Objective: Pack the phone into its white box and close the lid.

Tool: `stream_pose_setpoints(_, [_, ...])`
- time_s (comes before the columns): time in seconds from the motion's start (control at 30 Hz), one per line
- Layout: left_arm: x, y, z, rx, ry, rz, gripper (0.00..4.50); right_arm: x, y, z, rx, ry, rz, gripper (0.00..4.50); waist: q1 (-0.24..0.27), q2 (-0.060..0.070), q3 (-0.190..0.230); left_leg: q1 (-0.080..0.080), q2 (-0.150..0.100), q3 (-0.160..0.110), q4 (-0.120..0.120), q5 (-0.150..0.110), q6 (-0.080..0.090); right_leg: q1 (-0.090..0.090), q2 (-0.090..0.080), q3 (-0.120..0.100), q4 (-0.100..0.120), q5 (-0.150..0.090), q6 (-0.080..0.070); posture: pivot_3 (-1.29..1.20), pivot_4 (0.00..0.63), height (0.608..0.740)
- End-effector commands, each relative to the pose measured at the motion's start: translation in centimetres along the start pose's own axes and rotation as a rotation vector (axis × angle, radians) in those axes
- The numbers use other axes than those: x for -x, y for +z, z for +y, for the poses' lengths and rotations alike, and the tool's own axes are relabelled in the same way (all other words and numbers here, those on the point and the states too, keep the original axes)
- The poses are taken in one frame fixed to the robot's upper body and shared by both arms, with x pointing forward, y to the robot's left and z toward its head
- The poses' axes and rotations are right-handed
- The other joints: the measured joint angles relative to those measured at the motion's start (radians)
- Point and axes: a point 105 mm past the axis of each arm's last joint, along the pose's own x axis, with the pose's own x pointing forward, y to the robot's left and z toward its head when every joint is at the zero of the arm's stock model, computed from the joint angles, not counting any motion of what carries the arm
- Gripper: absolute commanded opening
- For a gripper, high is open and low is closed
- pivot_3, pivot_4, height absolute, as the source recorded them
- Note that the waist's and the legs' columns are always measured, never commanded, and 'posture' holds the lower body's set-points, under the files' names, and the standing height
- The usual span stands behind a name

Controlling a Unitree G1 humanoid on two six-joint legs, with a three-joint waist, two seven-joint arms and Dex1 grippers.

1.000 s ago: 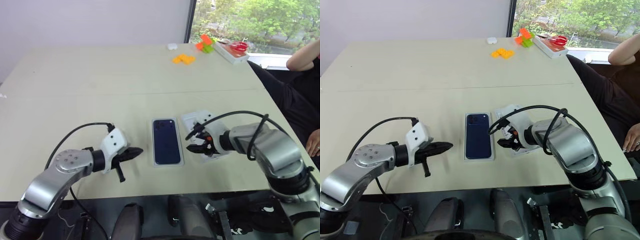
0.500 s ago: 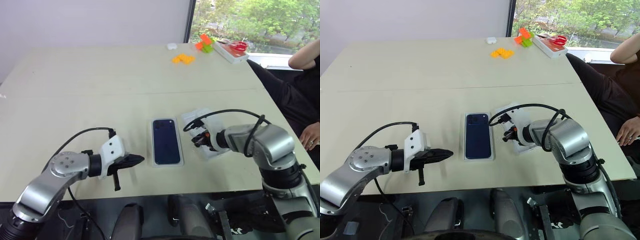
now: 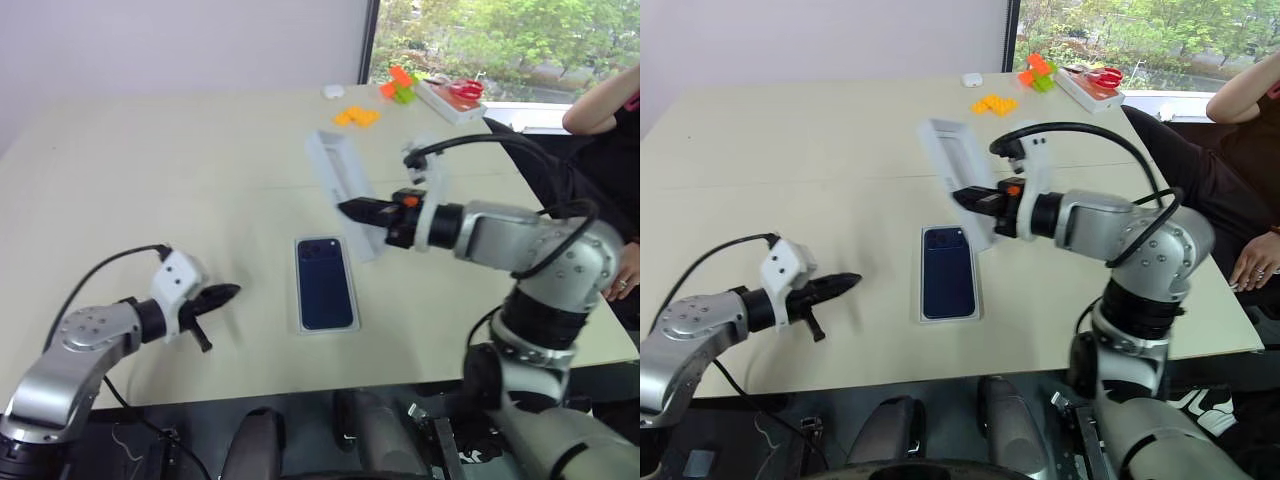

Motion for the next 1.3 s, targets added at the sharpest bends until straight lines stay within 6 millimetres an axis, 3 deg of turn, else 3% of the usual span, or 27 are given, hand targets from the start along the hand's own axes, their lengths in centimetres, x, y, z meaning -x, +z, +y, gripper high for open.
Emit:
stream_pose_setpoints(0.03, [0.6, 1.5, 1.8, -0.03, 0.064, -0.052, 0.0, -2.1, -0.8, 1.6, -0.173, 0.108, -0.04, 0.06, 0.0, 0.0, 0.0, 0.0, 0.0, 0.0, 0.0, 0.0, 0.0, 0.0, 0.0, 0.0, 0.0, 0.0, 0.0, 0.0, 0.15, 0.739])
stream_pose_setpoints(0.17, [0.6, 1.5, 2.5, -0.056, 0.088, -0.04, 0.0, -4.5, -1.3, 3.1, -0.439, 0.176, -0.079, 0.06, -0.001, 0.001, 0.0, 0.0, 0.002, 0.001, 0.001, 0.0, 0.0, -0.001, 0.001, 0.0, 0.0, 0.002, -0.003, 0.0, 0.15, 0.739])
stream_pose_setpoints(0.23, [0.6, 1.7, 2.6, -0.053, 0.089, -0.05, 0.0, -5.3, -2.3, 2.7, -0.652, 0.136, -0.042, 0.06, -0.004, 0.001, 0.0, 0.0, 0.002, 0.001, 0.0, 0.0, 0.0, -0.002, 0.001, 0.001, 0.0, 0.003, -0.005, 0.0, 0.15, 0.739])
stream_pose_setpoints(0.3, [0.4, 1.8, 2.4, -0.053, 0.087, -0.054, 0.0, -6.0, -3.5, 1.9, -0.753, 0.046, 0.013, 0.06, -0.009, 0.001, 0.0, -0.001, 0.003, 0.002, 0.0, 0.0, 0.001, -0.002, 0.001, 0.002, -0.001, 0.003, -0.005, 0.0, 0.15, 0.739])
stream_pose_setpoints(0.67, [-0.3, 1.7, 2.0, -0.055, 0.08, -0.049, 0.0, -7.7, -5.7, 1.8, -0.937, -0.079, 0.067, 0.06, -0.024, 0.001, -0.001, -0.002, 0.007, 0.001, 0.0, 0.0, 0.001, -0.004, 0.005, 0.002, -0.001, 0.001, -0.002, 0.0, 0.15, 0.739])
stream_pose_setpoints(0.7, [-0.4, 1.8, 1.9, -0.057, 0.077, -0.051, 0.0, -7.7, -5.6, 1.9, -0.933, -0.076, 0.063, 0.3, -0.024, 0.001, -0.001, -0.002, 0.007, 0.001, 0.0, 0.0, 0.001, -0.003, 0.005, 0.002, -0.001, 0.001, -0.002, 0.0, 0.15, 0.739])
stream_pose_setpoints(0.77, [-0.9, 2.1, 1.8, -0.055, 0.072, -0.063, 0.0, -7.5, -5.4, 1.9, -0.914, -0.077, 0.056, 0.9, -0.024, 0.001, -0.001, -0.001, 0.007, 0.001, 0.0, 0.0, 0.001, -0.003, 0.005, 0.002, -0.001, 0.001, -0.002, 0.0, 0.15, 0.739])
stream_pose_setpoints(0.87, [-1.8, 2.8, 1.4, -0.05, 0.063, -0.094, 0.0, -6.8, -4.7, 1.6, -0.848, -0.078, 0.035, 2.32, -0.024, 0.001, 0.0, -0.001, 0.007, 0.001, 0.0, 0.0, 0.001, -0.003, 0.005, 0.002, -0.001, 0.0, -0.004, 0.0, 0.15, 0.739])
stream_pose_setpoints(1.07, [-3.6, 3.9, 0.3, -0.03, 0.038, -0.146, 0.0, -4.0, -3.9, -0.4, -0.563, -0.144, 0.079, 2.32, -0.023, 0.001, 0.0, -0.003, 0.007, 0.002, 0.0, 0.0, 0.001, -0.004, 0.006, 0.003, -0.001, 0.001, -0.002, 0.0, 0.15, 0.739])
stream_pose_setpoints(1.17, [-4.1, 4.1, -0.2, -0.02, 0.024, -0.159, 0.0, -2.6, -4.6, -2.2, -0.262, -0.261, 0.189, 2.32, -0.021, 0.002, 0.0, -0.005, 0.006, 0.002, 0.001, 0.0, 0.001, -0.004, 0.005, 0.003, -0.002, 0.001, -0.002, 0.0, 0.15, 0.739])
stream_pose_setpoints(1.3, [-4.4, 4.3, -0.6, 0.006, 0.01, -0.174, 0.0, -2.8, -5.4, -1.6, 0.034, -0.236, 0.289, 2.32, -0.026, 0.002, 0.0, -0.011, 0.006, 0.005, 0.0, -0.001, 0.003, -0.006, 0.008, 0.003, -0.002, 0.001, -0.002, 0.0, 0.15, 0.739])
